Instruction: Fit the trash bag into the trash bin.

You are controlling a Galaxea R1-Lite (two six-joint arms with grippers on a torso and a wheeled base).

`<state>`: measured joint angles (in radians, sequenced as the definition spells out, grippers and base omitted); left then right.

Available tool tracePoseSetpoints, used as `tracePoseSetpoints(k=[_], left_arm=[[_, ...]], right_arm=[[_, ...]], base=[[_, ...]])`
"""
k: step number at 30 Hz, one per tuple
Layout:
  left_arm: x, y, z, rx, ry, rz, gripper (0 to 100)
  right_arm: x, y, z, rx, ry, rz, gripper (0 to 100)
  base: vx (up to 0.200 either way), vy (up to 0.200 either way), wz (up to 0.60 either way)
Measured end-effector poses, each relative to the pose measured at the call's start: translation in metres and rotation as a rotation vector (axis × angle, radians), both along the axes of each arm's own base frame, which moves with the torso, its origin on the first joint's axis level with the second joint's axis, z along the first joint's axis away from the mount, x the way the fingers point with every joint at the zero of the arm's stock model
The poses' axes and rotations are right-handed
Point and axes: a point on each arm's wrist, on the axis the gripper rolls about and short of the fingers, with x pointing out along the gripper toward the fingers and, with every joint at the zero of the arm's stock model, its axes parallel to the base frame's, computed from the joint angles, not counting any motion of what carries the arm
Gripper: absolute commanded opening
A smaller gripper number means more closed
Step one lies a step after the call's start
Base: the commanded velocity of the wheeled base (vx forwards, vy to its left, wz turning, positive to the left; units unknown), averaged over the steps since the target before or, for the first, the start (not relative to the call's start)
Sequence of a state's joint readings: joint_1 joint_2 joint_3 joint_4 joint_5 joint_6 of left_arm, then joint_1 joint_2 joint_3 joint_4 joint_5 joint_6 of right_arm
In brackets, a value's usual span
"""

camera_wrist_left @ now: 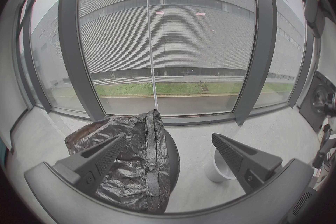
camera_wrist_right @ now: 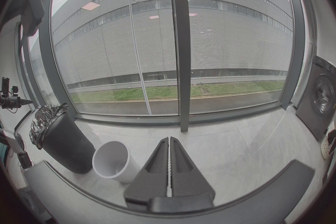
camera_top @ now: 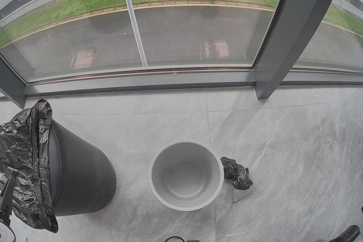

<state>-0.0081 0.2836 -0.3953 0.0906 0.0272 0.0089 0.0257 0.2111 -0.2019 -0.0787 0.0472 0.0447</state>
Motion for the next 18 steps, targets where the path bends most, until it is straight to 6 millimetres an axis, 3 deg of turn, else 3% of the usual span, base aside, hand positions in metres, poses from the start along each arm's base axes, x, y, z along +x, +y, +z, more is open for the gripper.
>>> tracePoseSetpoints(k=[4,10,18], left_arm=[[0.021,0.000,0.021,0.055,0.045,0.012,100],[0.064,0.000,0.048,0.148,0.122,0.029,100],[0.141,-0.001,0.075,0.281,0.239,0.032,100]], right_arm=[[0.021,0.001,0.030,0.002,-0.023,0.041,0],[0.070,0.007,0.064,0.023,-0.062,0.084,0],[0.142,0.028,0.079,0.057,-0.092,0.125,0]], base=[[0.000,0.000,0.00],[0.000,0.000,0.00],[0.000,0.000,0.00]])
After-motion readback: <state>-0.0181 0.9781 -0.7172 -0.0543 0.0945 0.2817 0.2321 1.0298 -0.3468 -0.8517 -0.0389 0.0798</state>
